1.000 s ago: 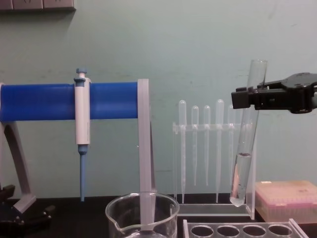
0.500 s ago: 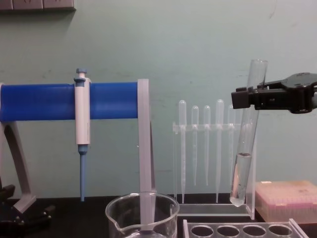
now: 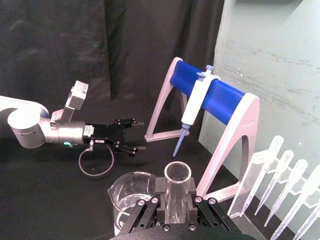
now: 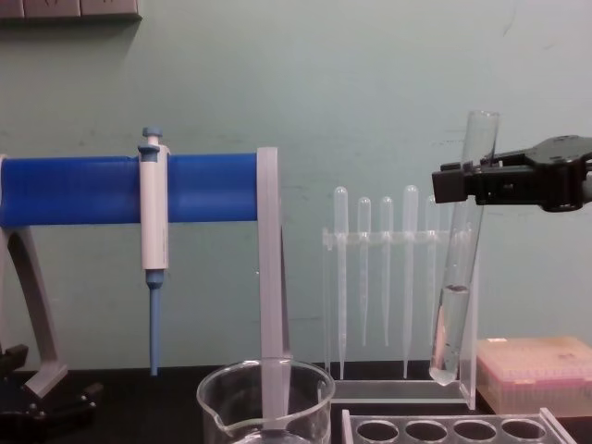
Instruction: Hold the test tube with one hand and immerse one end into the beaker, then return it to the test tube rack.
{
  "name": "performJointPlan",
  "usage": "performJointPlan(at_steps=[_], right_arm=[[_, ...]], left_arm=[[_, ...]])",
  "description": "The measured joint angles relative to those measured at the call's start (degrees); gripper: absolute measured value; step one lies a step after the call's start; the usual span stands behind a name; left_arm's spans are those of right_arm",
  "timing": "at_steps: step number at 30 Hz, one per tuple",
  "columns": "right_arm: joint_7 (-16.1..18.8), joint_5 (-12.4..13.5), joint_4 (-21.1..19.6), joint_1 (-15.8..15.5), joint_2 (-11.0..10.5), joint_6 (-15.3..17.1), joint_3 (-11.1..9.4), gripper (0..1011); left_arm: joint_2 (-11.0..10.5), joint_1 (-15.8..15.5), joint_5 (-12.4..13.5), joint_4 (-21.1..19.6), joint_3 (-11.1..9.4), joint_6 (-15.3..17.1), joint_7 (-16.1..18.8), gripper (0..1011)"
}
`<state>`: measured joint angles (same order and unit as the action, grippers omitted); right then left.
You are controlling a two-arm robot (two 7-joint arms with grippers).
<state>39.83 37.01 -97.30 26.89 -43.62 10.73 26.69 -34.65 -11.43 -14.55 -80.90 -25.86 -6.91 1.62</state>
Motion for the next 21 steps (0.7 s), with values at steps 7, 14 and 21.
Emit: performJointPlan(at_steps=[7,14,21], right_arm=[[0.0,0.0,0.0,0.0,0.0,0.0,0.0,225],[0.0,0.0,0.0,0.0,0.0,0.0,0.0,225],[0.0,0.0,0.0,0.0,0.0,0.0,0.0,224]], left_arm=[[0.0,0.0,0.0,0.0,0.0,0.0,0.0,1000],[0.0,0.0,0.0,0.0,0.0,0.0,0.0,1000],[0.0,0.0,0.0,0.0,0.0,0.0,0.0,1000]])
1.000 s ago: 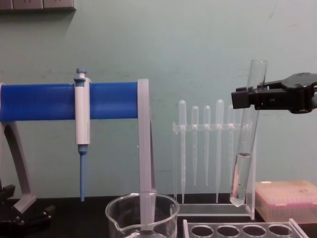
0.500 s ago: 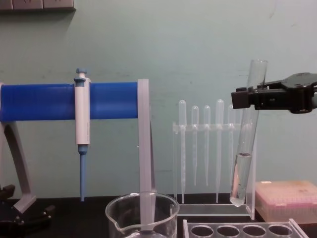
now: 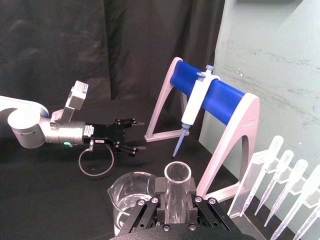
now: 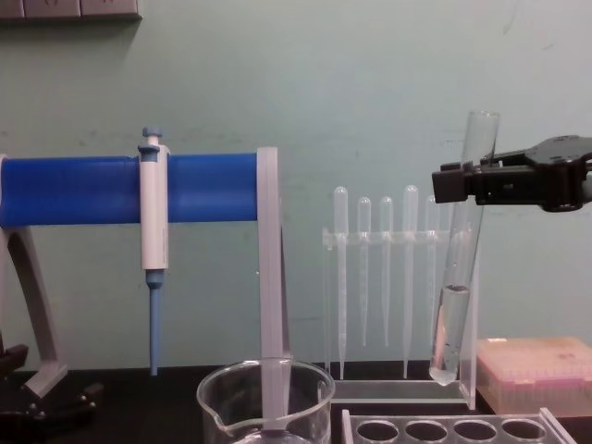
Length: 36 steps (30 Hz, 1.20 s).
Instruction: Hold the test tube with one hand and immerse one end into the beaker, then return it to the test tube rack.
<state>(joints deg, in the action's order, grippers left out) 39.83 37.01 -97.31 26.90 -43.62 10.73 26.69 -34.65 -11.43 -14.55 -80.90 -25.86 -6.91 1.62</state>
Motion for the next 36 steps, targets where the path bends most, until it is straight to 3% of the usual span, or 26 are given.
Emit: performJointPlan(at_steps=[36], right_arm=[[0.0,0.0,0.0,0.0,0.0,0.0,0.0,225]], left_arm=[[0.0,0.0,0.0,0.0,0.0,0.0,0.0,1000]])
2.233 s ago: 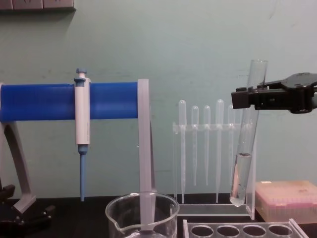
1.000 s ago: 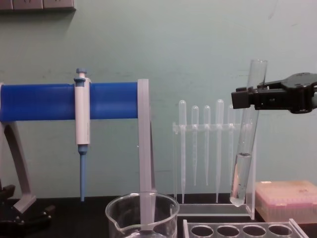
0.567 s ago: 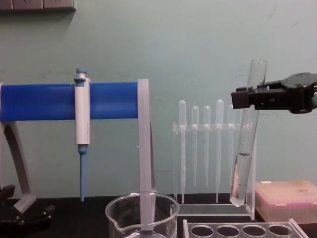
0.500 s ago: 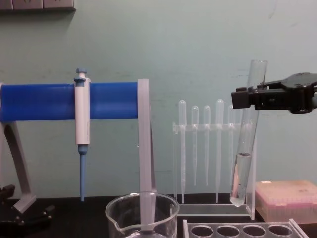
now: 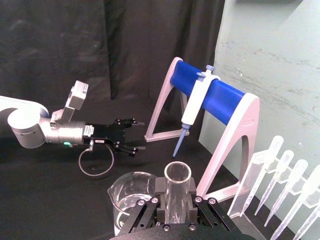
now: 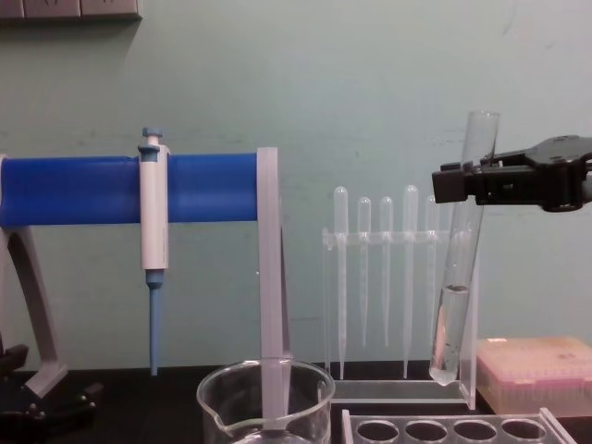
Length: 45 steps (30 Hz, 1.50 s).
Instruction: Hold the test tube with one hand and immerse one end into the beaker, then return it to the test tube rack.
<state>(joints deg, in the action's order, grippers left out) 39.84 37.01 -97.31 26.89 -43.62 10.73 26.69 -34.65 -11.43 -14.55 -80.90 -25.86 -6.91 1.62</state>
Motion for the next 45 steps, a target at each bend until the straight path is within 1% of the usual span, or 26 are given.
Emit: performJointPlan(at_steps=[18,20,21,24,29,30,33,34,37,39,40,41,43,44,45], right_arm=[[0.0,0.0,0.0,0.0,0.0,0.0,0.0,224],[0.0,0.5,0.0,0.2,-0.1,0.1,0.0,225],[0.1,1.2,-0.1,0.6,-0.1,0.1,-0.2,225],[0.4,1.9,-0.4,1.9,0.1,0.6,0.1,224],[0.5,2.1,-1.1,4.4,1.1,1.7,1.5,224],[0.6,2.0,-1.2,5.5,1.7,2.2,2.3,225],[0.6,1.9,-1.3,6.9,2.7,2.9,3.3,225],[0.6,1.8,-1.3,7.8,3.3,3.4,4.2,225],[0.6,1.6,-1.2,9.0,4.3,3.9,5.4,225],[0.5,1.2,-1.0,10.1,5.5,4.5,7.1,225],[0.5,1.2,-1.0,10.1,5.5,4.5,7.1,225],[0.4,1.0,-0.8,10.6,6.0,4.6,7.9,225],[0.3,0.7,-0.5,11.0,6.5,4.6,8.7,225],[0.2,0.3,0.1,11.5,7.0,4.7,9.6,225],[0.1,0.1,0.3,11.7,7.3,4.7,9.9,224]], left_arm=[[0.0,0.0,0.0,0.0,0.0,0.0,0.0,1000],[0.0,0.0,0.0,0.0,0.0,0.0,0.0,1000],[0.0,0.0,0.0,0.0,0.0,0.0,0.0,1000],[0.0,0.0,0.0,0.0,0.0,0.0,0.0,1000],[0.0,0.0,0.0,0.0,0.0,0.0,0.0,1000],[0.0,0.0,0.0,0.0,0.0,0.0,0.0,1000],[0.0,0.0,0.0,0.0,0.0,0.0,0.0,1000],[0.0,0.0,0.0,0.0,0.0,0.0,0.0,1000],[0.0,0.0,0.0,0.0,0.0,0.0,0.0,1000],[0.0,0.0,0.0,0.0,0.0,0.0,0.0,1000],[0.0,0.0,0.0,0.0,0.0,0.0,0.0,1000],[0.0,0.0,0.0,0.0,0.0,0.0,0.0,1000],[0.0,0.0,0.0,0.0,0.0,0.0,0.0,1000],[0.0,0.0,0.0,0.0,0.0,0.0,0.0,1000],[0.0,0.0,0.0,0.0,0.0,0.0,0.0,1000]])
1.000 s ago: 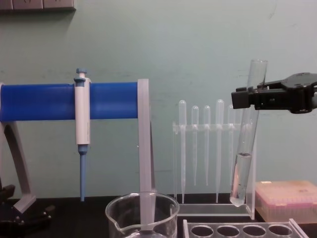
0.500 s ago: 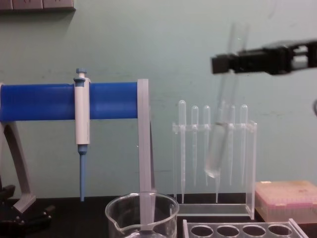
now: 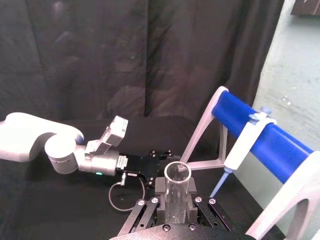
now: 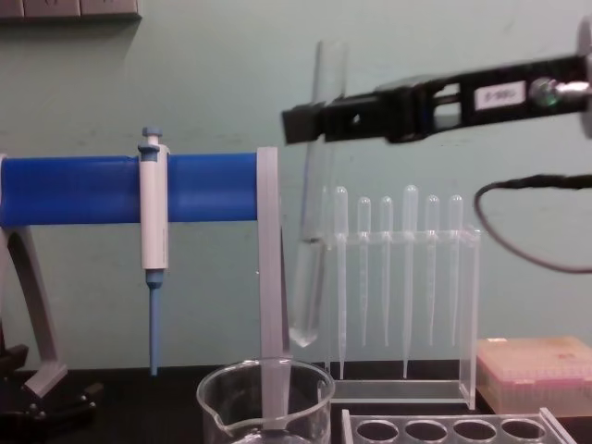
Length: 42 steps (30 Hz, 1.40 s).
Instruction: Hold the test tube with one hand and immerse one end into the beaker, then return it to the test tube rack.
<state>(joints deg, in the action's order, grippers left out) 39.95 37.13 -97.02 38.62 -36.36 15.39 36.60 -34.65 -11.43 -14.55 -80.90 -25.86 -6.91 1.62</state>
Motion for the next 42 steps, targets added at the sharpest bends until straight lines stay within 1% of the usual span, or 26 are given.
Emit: performJointPlan(at_steps=[4,7,15,18,24,30,36,42], right_arm=[[-0.1,-1.0,1.8,1.3,1.5,-0.1,2.1,225],[-0.2,-1.7,3.1,1.8,2.5,-0.4,3.2,225],[-0.2,-2.7,5.5,2.1,3.9,-1.1,4.7,224],[-0.2,-3.0,6.4,1.7,4.3,-1.7,5.2,225],[-0.7,-3.3,7.5,0.5,4.8,-2.9,5.1,224],[-1.2,-4.3,8.2,-0.6,5.0,-3.8,5.0,225],[-1.6,-5.4,9.4,-1.8,5.8,-4.5,5.2,225],[-2.7,-6.7,10.9,-3.0,7.0,-5.8,5.0,225]], left_arm=[[0.0,0.0,0.0,0.0,0.0,0.0,0.0,1000],[0.0,0.0,0.0,0.0,0.0,0.0,0.0,1000],[0.0,0.0,0.0,0.0,0.0,0.0,0.0,1000],[0.0,0.0,0.0,0.0,0.0,0.0,0.0,1000],[0.0,0.0,0.0,0.0,0.0,0.0,0.0,1000],[0.0,0.0,0.0,0.0,0.0,0.0,0.0,1000],[0.0,0.0,0.0,0.0,0.0,0.0,0.0,1000],[0.0,0.0,0.0,0.0,0.0,0.0,0.0,1000]])
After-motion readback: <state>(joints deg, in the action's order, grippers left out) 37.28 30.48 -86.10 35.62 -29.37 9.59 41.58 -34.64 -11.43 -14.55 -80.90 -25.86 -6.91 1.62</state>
